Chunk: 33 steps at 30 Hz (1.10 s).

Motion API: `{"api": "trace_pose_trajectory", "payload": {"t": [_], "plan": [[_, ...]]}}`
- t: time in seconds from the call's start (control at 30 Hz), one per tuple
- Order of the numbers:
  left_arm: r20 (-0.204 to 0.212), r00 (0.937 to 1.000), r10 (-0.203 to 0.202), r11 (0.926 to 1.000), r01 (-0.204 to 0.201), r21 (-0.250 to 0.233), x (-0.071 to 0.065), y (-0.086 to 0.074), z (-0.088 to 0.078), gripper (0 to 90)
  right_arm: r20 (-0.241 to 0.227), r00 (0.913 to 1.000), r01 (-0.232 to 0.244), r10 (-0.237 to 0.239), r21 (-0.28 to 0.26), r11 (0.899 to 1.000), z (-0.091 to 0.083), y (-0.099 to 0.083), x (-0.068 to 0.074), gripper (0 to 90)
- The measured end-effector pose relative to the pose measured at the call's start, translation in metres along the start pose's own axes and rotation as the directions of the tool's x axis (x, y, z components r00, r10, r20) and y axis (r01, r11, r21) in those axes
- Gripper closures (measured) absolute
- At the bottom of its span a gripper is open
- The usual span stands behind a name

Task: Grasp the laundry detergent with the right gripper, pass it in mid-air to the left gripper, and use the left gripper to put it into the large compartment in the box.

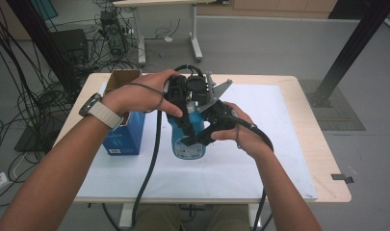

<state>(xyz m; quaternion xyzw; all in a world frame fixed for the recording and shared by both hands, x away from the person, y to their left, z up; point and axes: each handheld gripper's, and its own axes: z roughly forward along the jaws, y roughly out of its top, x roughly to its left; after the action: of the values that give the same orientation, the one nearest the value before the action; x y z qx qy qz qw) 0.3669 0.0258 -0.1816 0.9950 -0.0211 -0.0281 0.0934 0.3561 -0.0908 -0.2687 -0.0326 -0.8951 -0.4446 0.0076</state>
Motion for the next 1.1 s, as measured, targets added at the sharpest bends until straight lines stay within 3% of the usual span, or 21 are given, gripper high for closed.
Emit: {"api": "trace_pose_trajectory", "payload": {"t": [0.7,1.1], "plan": [[-0.001,0.9999,-0.013,0.9999,0.013,-0.006,0.0003,-0.0019,-0.0006,39.6,-0.002,1.0000,0.002,-0.002,-0.003,1.000,0.0011,0.0013,-0.0009,43.6],[-0.001,0.9999,-0.012,0.9998,0.012,0.014,0.0007,-0.0009,-0.0026,39.8,-0.007,1.0000,0.004,-0.004,-0.016,1.000,0.0016,0.0018,-0.0014,43.5]]}}
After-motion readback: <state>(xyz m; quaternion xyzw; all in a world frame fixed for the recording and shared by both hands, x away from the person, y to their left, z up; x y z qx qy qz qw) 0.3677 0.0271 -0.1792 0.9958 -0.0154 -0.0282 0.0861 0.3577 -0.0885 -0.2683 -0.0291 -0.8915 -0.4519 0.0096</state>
